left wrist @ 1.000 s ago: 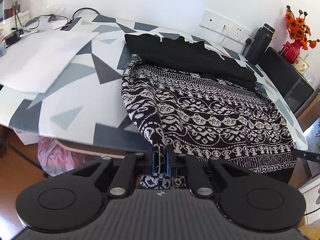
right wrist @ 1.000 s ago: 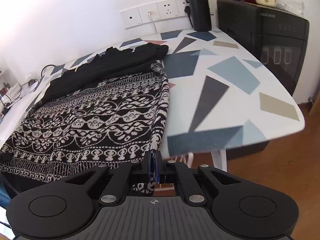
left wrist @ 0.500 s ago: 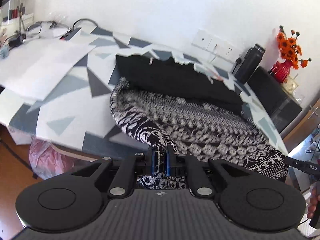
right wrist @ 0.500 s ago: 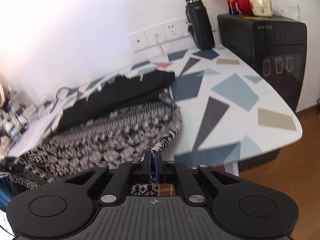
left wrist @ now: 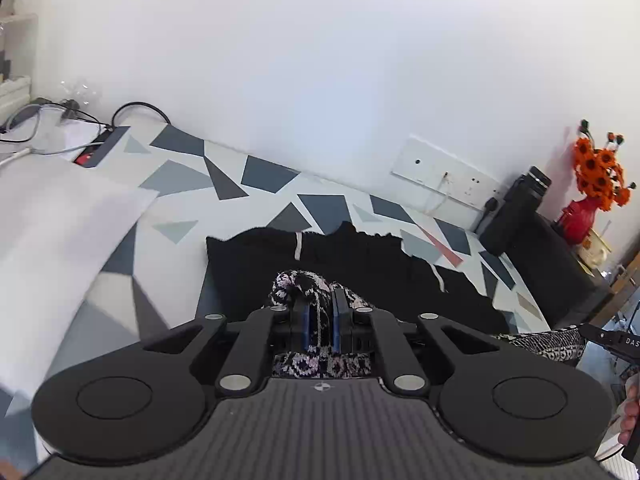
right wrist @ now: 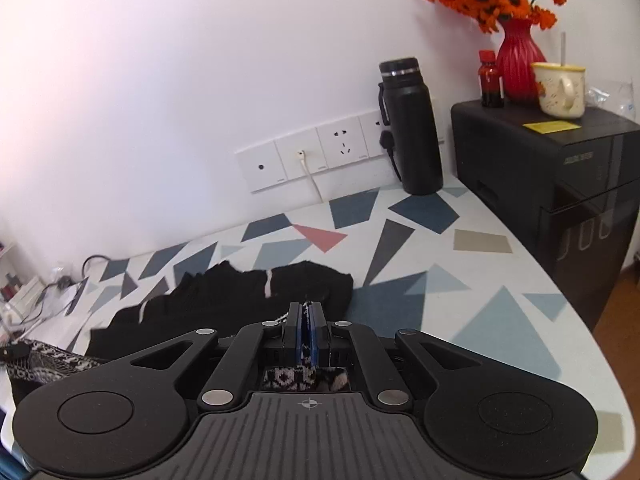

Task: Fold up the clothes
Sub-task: 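Close both grippers on the patterned knit edge and lift it, then fold the held patterned knit edge over the black sweater with both grippers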

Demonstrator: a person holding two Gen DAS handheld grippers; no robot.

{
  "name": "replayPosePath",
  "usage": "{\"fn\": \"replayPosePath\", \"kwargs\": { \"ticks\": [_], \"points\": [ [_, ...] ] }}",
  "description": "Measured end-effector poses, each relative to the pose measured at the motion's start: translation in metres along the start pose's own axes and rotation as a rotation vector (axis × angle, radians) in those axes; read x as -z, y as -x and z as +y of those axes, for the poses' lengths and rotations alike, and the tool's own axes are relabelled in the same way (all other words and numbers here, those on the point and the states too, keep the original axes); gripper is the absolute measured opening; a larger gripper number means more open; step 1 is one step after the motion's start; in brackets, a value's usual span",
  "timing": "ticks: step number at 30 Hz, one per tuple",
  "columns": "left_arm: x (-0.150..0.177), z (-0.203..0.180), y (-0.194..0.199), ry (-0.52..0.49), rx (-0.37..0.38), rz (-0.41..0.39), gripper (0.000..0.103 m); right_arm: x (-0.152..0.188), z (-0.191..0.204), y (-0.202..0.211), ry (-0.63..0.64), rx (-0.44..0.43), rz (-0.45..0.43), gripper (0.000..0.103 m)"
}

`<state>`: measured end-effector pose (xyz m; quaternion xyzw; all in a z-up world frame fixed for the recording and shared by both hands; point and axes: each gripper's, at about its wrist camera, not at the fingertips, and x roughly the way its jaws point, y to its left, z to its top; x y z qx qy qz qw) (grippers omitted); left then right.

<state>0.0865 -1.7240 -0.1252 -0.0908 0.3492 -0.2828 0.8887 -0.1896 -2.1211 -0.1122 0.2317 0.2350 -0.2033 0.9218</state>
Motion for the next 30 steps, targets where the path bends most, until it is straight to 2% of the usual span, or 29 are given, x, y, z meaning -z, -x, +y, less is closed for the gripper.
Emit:
{"fn": "replayPosePath", "kwargs": {
  "ticks": [4, 8, 10, 12, 17, 25, 30],
  "points": [
    [-0.016, 0.011, -0.058, -0.027, -0.015, 0.068, 0.011, -0.016, 0.001, -0.057, -0.027, 0.046, 0.024, 0.004],
    [-0.014, 0.028, -0.112, -0.038, -0.055, 0.184, 0.011, -0.021, 0.004, -0.111, -0.032, 0.105, 0.062, 0.004],
    [-0.011, 0.037, -0.129, -0.008, -0.054, 0.235, 0.012, -0.017, 0.004, -0.131, -0.013, 0.137, 0.083, 0.004],
    [-0.011, 0.039, -0.133, -0.003, -0.049, 0.248, 0.014, -0.012, 0.004, -0.147, 0.008, 0.168, 0.101, 0.004],
    [-0.015, 0.029, -0.141, -0.068, -0.072, 0.284, 0.015, 0.003, 0.007, -0.171, 0.059, 0.245, 0.148, 0.004],
    [-0.015, 0.017, -0.144, -0.136, -0.113, 0.302, 0.016, 0.011, 0.009, -0.179, -0.014, 0.312, 0.130, 0.004],
    [-0.013, 0.017, -0.144, -0.153, -0.105, 0.297, 0.017, 0.011, 0.013, -0.183, 0.012, 0.338, 0.131, 0.005]
  ]
}}
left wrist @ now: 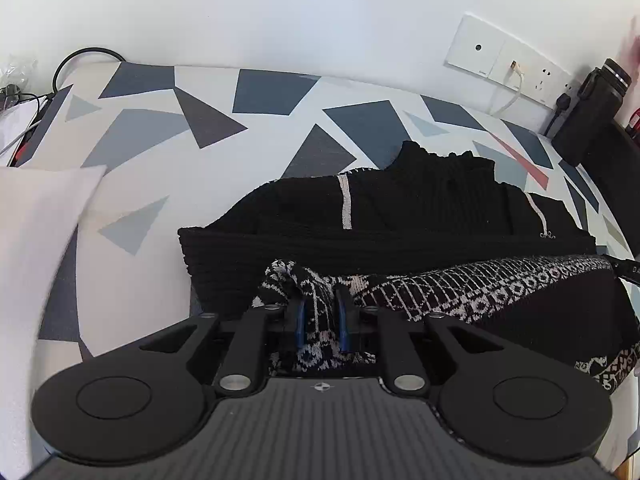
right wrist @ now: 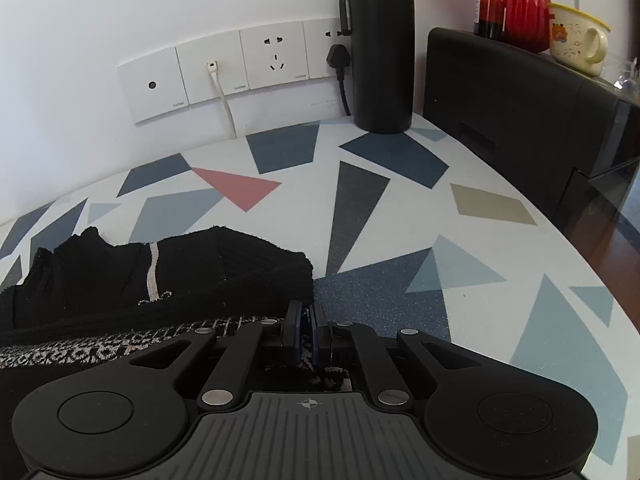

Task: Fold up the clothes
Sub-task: 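Fold the held patterned knit edge over the black sweater with both grippers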

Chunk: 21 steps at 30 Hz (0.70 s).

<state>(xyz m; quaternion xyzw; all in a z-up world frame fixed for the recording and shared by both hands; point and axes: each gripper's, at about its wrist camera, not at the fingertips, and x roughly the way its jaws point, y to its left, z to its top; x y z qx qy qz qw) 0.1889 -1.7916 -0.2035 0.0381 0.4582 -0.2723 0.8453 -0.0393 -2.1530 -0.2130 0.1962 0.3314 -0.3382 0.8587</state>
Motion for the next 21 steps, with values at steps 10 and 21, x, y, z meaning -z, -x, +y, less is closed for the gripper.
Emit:
{"fn": "replayPosePath", "kwargs": {
  "ticks": [10, 21],
  "points": [
    [0.003, -0.003, 0.000, -0.030, -0.008, -0.014, 0.017, 0.001, 0.003, -0.002, -0.020, 0.024, -0.010, 0.008],
    [-0.003, 0.022, 0.038, 0.025, 0.200, -0.069, 0.073, -0.029, 0.005, 0.053, 0.117, -0.014, -0.100, 0.038]
  ]
}}
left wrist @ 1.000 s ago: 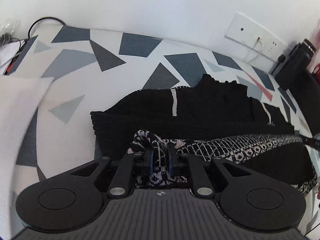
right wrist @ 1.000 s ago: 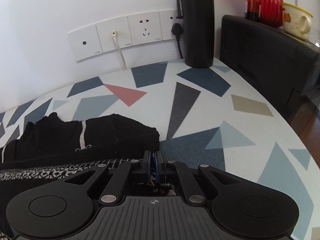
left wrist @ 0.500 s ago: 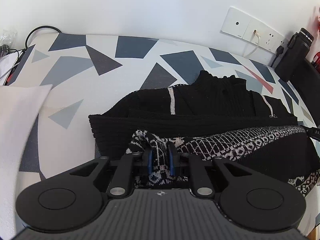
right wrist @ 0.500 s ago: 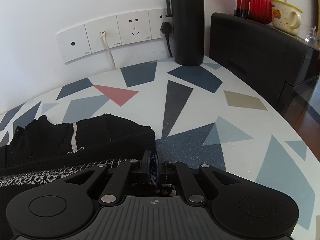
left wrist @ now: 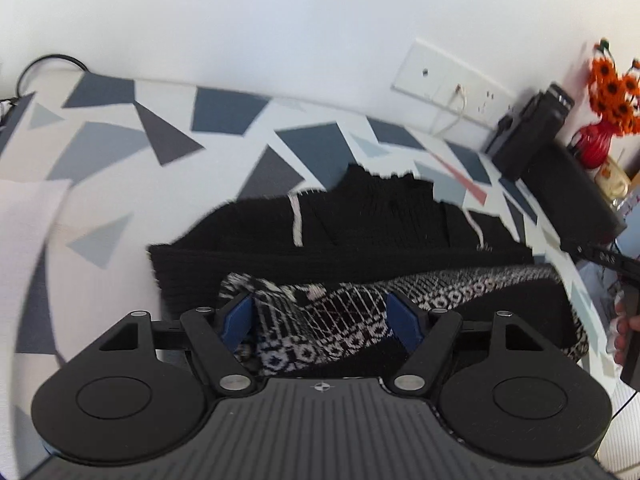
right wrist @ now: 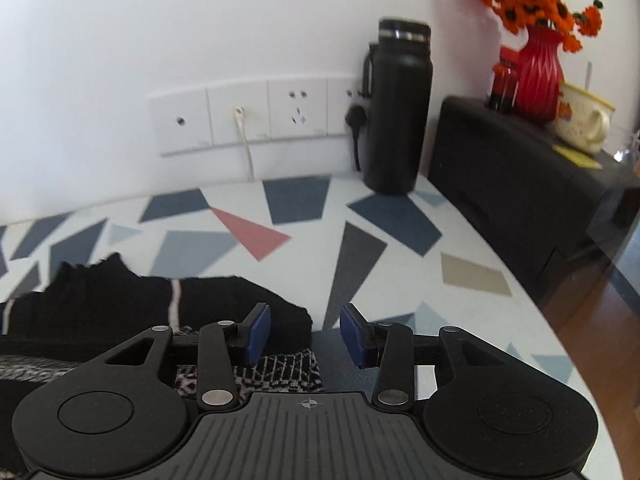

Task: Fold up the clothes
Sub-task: 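Fold the held patterned knit edge over the black sweater with both grippers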

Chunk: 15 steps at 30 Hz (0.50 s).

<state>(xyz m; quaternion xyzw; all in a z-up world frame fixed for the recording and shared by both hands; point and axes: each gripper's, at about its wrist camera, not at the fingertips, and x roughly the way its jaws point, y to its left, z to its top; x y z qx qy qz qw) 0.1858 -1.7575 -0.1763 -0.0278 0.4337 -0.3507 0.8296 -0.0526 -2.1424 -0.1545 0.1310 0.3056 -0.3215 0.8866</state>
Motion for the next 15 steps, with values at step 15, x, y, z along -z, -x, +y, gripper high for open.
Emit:
{"fn": "replayPosePath", "kwargs": {
  "ticks": [15],
  "points": [
    [0.049, 0.006, 0.012, 0.217, 0.055, 0.185, 0.060, 0.065, -0.045, 0.050, -0.261, -0.234, 0.152, 0.040]
  ]
}}
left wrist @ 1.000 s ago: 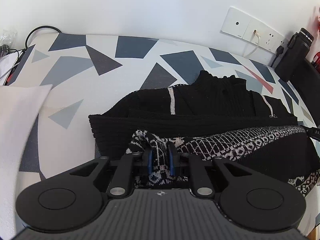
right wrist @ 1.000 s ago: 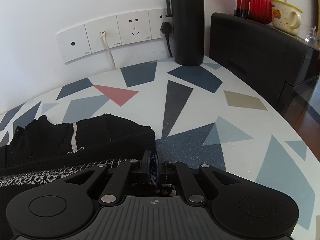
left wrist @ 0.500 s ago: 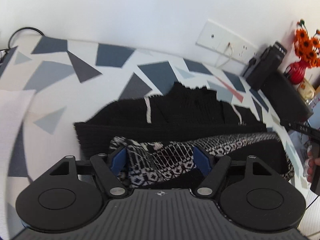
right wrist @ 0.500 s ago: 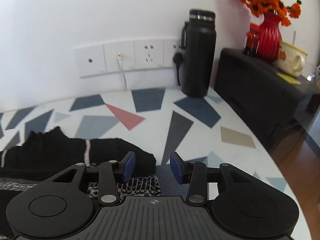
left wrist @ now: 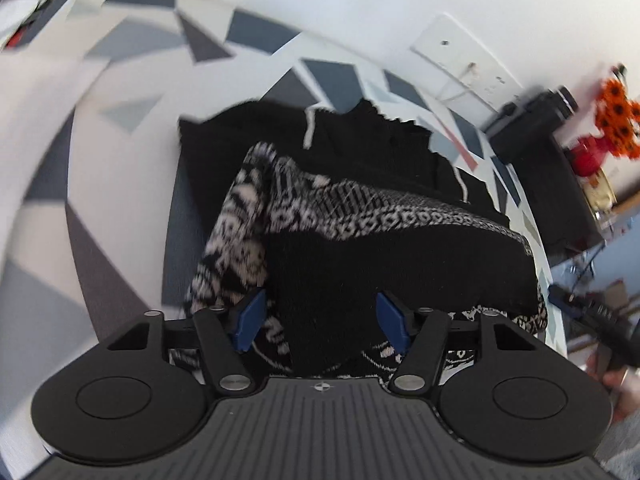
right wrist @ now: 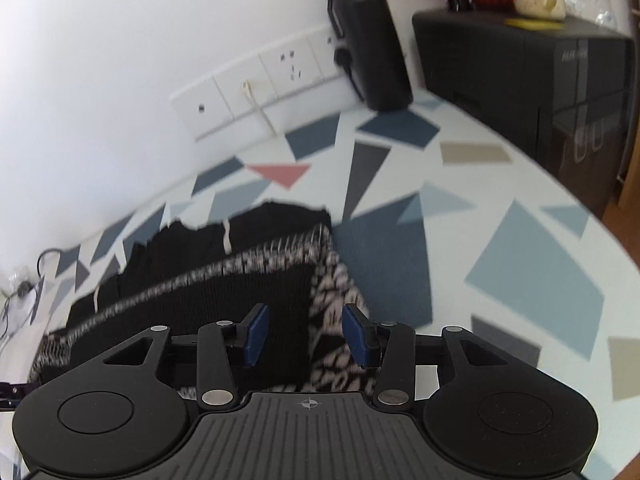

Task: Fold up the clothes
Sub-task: 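Fold the held patterned knit edge over the black sweater with both grippers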

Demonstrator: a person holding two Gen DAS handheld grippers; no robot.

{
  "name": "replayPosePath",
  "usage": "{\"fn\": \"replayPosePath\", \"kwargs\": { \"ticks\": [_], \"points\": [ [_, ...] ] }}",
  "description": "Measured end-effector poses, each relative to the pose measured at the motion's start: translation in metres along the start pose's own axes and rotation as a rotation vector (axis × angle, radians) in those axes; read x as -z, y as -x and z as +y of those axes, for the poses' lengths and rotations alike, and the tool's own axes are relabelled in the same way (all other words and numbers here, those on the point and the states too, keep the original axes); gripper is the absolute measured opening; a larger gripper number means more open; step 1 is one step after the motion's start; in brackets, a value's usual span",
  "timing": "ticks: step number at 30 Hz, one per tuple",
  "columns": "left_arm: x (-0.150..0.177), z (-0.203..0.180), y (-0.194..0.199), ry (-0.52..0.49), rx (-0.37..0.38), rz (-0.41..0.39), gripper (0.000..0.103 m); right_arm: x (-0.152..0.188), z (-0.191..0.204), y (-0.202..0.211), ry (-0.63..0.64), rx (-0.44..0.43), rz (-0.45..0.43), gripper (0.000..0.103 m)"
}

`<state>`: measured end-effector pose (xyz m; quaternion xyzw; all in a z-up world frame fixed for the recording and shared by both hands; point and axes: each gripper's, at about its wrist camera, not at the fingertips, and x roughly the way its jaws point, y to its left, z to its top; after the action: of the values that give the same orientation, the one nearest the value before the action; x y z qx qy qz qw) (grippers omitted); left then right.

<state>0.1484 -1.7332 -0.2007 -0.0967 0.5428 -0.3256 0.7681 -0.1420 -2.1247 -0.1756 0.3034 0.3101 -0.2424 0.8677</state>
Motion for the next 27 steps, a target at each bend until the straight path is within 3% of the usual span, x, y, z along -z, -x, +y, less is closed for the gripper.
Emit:
{"fn": "replayPosePath", "kwargs": {
  "ticks": [4, 8, 9, 10, 12, 13, 17, 22, 27],
  "points": [
    [0.002, -0.007, -0.008, -0.063, -0.033, 0.017, 0.060, 0.012, 0.014, -0.019, 0.087, -0.009, 0.061, 0.039],
    [0.002, -0.006, -0.012, -0.046, -0.023, 0.018, 0.058, 0.016, 0.017, -0.033, 0.106, 0.008, 0.105, 0.036],
    [0.001, -0.005, -0.011, -0.032, -0.015, 0.021, 0.037, 0.016, 0.016, -0.034, 0.101, 0.004, 0.107, 0.033],
    [0.001, -0.003, -0.011, -0.016, -0.006, 0.026, 0.009, 0.015, 0.015, -0.034, 0.098, 0.003, 0.109, 0.030],
    [0.000, 0.000, -0.009, 0.016, 0.012, 0.034, 0.010, 0.012, 0.014, -0.033, 0.089, -0.009, 0.115, 0.011],
    [0.001, 0.000, -0.007, 0.019, 0.019, 0.031, 0.010, 0.010, 0.013, -0.032, 0.084, -0.015, 0.118, 0.008],
    [-0.007, -0.005, 0.011, 0.037, 0.065, -0.022, 0.009, -0.001, 0.012, -0.025, 0.066, -0.052, 0.095, 0.007],
    [-0.037, -0.007, 0.038, 0.102, 0.159, -0.152, 0.009, -0.037, 0.017, -0.002, 0.008, -0.154, -0.031, 0.007],
    [-0.079, -0.008, 0.036, 0.115, 0.164, -0.236, 0.009, -0.085, 0.027, -0.012, -0.018, -0.222, -0.105, 0.007]
  ]
}}
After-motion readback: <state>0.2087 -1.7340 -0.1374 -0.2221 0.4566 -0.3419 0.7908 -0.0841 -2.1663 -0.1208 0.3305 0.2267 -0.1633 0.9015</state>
